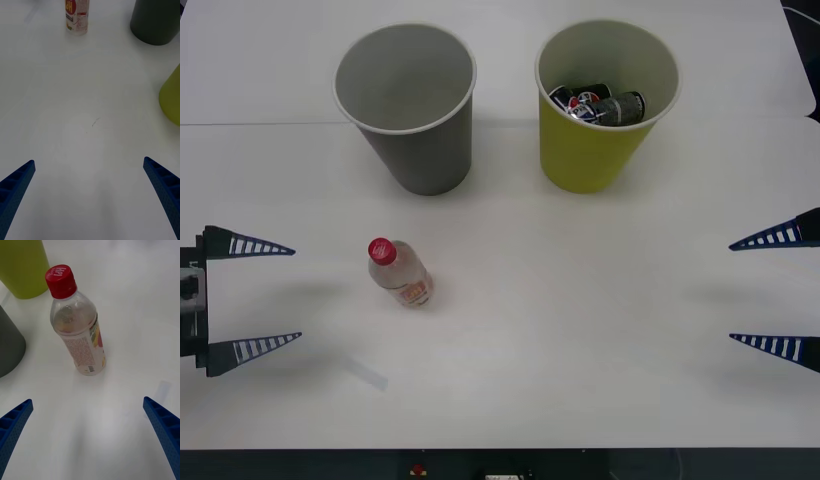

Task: Put the can into the green bin and the plastic bottle into the gray bin

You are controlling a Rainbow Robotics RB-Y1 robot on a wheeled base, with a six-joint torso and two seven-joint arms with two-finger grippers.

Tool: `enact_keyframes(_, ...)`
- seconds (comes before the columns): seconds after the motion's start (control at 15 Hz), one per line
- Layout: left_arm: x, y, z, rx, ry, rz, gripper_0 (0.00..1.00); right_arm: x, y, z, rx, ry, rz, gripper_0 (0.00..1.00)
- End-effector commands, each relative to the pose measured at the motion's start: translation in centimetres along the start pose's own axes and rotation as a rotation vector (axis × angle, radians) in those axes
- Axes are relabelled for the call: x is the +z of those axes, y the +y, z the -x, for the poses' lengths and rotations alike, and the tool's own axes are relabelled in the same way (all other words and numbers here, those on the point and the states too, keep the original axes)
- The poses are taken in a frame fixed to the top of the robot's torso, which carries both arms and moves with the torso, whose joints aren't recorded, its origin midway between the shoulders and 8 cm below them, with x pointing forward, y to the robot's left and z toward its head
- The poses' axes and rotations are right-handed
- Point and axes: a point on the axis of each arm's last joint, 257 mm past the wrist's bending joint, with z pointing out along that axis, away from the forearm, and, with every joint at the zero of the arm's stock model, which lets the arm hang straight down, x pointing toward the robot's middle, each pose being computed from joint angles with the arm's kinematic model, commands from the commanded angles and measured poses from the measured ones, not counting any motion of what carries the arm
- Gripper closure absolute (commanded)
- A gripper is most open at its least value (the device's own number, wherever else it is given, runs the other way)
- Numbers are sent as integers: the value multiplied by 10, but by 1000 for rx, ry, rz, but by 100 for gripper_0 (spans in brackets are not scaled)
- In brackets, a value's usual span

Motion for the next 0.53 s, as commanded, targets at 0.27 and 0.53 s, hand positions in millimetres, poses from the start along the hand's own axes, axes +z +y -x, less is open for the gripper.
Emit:
enact_keyframes(0.27,20,11,-8,-36,-64,46,0,0,0,0,0,0,0,0)
enact_keyframes(0.53,37,12,-12,-94,-120,53,0,0,0,0,0,0,0,0)
